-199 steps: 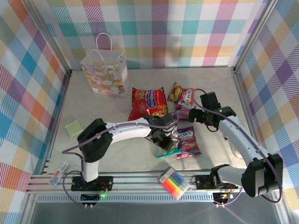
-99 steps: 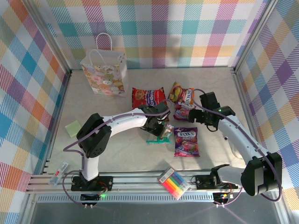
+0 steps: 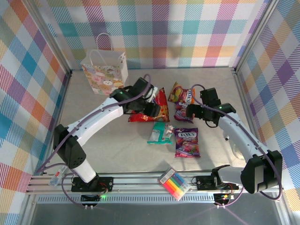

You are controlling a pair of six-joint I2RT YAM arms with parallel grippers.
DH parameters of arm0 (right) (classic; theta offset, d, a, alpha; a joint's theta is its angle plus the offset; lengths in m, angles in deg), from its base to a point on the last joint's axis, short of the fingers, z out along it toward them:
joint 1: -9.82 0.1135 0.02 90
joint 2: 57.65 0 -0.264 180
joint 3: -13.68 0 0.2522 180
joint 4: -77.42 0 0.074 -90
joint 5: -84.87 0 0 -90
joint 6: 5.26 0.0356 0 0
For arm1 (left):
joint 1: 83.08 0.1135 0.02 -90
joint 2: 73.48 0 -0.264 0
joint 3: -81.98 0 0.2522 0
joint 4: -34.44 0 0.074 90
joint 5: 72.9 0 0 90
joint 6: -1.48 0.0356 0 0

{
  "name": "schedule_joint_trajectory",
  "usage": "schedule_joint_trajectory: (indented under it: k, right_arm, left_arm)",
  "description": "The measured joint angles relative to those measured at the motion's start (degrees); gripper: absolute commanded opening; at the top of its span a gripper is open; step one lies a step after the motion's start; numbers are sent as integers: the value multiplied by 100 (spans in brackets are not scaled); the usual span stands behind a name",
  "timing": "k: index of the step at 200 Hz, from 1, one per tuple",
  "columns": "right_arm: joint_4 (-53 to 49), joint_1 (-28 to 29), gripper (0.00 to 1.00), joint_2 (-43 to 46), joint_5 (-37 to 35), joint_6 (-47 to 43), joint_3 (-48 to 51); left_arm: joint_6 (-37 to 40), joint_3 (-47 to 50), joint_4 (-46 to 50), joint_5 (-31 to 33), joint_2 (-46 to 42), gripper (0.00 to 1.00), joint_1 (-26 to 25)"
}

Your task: Place the snacks into the paper bag

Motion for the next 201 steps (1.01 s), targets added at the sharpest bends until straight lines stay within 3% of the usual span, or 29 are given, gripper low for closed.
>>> schedule_joint_trajectory:
  k: [62,121,174,201]
  right_arm:
    - [44,0,99,-164,35,-210,-417]
    - [55,0,99,-382,33,-249,-662]
    - [22,0,99,-748,109,-249,-990]
    - [9,0,99,-820,127,-249,-1080]
  left_arm:
    - [238,155,59,748,-675,70,590]
    - [-11,-48,160,846,-1029,69,1930]
    - [-518,-708,164,1038,-662,51,2396]
    - [-671,-1014,94,1279,-424,33,2559]
